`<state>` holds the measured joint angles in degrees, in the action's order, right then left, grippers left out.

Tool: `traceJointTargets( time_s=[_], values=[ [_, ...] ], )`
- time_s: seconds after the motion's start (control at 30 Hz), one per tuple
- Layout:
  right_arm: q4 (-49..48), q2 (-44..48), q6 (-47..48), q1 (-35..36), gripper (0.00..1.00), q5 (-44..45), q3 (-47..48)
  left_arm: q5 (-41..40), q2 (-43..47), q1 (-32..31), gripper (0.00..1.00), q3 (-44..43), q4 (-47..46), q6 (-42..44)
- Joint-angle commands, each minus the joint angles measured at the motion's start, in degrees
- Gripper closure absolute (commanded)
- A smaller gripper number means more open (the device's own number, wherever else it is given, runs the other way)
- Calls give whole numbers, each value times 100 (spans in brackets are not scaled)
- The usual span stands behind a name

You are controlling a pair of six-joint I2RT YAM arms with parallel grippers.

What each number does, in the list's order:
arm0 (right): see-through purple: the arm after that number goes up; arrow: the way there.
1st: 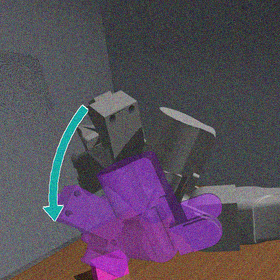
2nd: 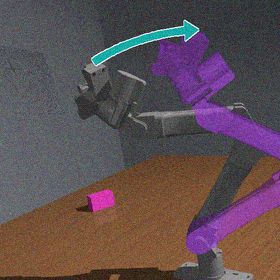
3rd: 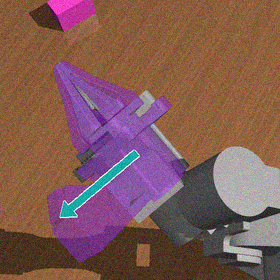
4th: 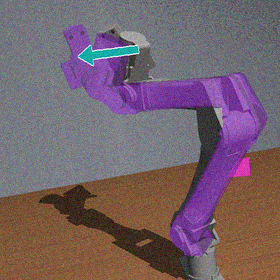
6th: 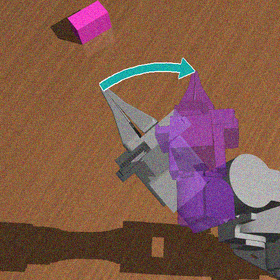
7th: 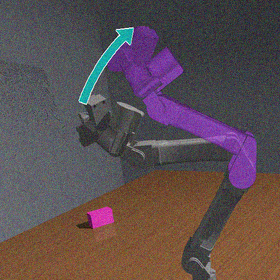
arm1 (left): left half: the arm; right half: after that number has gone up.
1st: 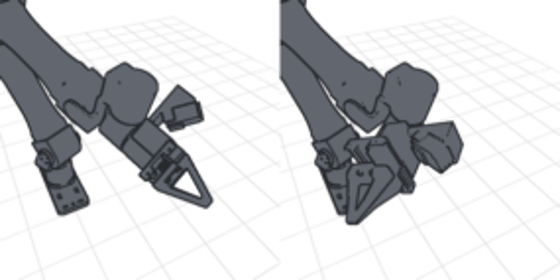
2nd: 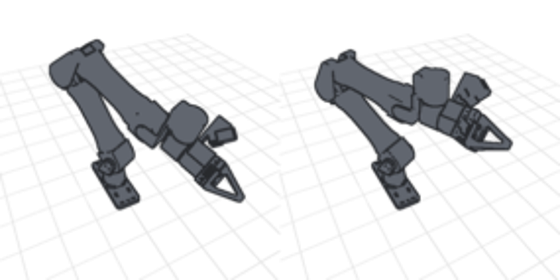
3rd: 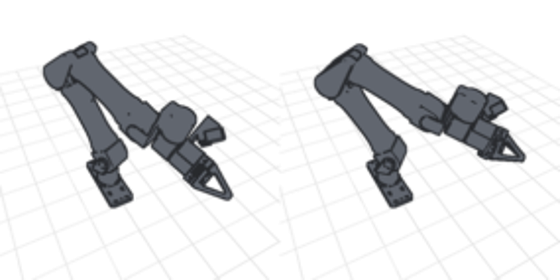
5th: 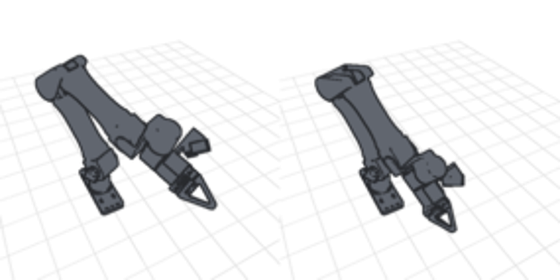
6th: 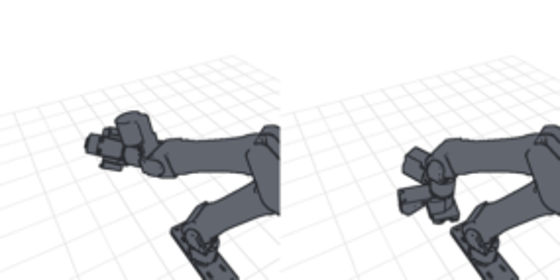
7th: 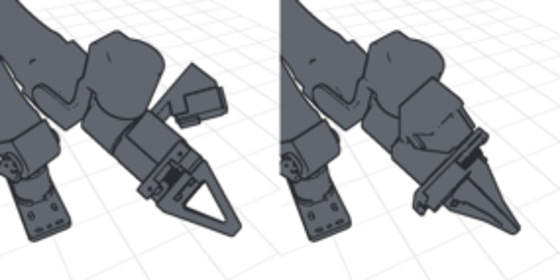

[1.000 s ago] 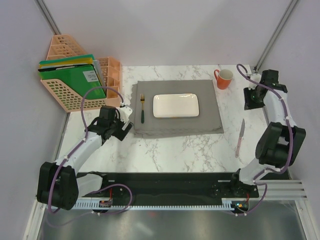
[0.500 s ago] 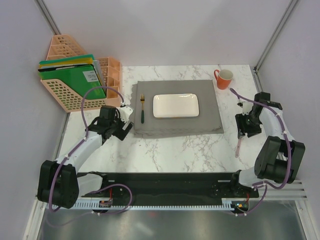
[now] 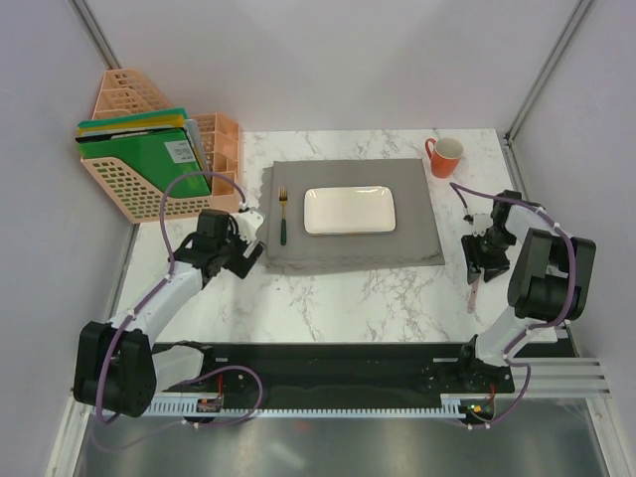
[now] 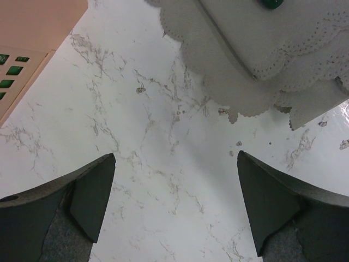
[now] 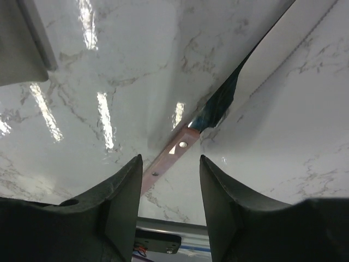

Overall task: Set the dinner table for one person
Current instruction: Pick up the knife at the center of the board.

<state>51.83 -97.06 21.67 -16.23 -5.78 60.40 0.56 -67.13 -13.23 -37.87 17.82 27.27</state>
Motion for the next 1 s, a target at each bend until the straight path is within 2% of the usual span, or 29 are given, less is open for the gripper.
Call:
traceJointTargets(
  time_s=[0.0,0.17,0.23,0.33,0.37,0.77,0.97],
  values=[
    [-314,-182,-119,6,47,200,104,102,183,23,0,25,-192,-11],
    [-657,-489,-154,-12,48,437,51,85,209,31,0,51,-200,-2],
    [-779,-656,-189,-30,53,481,59,85,236,40,0,60,-200,7],
    [-903,-946,-251,-47,81,543,103,85,288,31,0,78,-192,7],
    [-912,-1103,-251,-47,100,543,138,85,306,31,0,86,-183,7],
    [-947,-1807,-488,41,100,420,1061,41,350,40,0,78,-139,-2],
    [-947,-1791,-664,85,100,87,1606,-12,420,40,0,148,-86,15]
  ],
)
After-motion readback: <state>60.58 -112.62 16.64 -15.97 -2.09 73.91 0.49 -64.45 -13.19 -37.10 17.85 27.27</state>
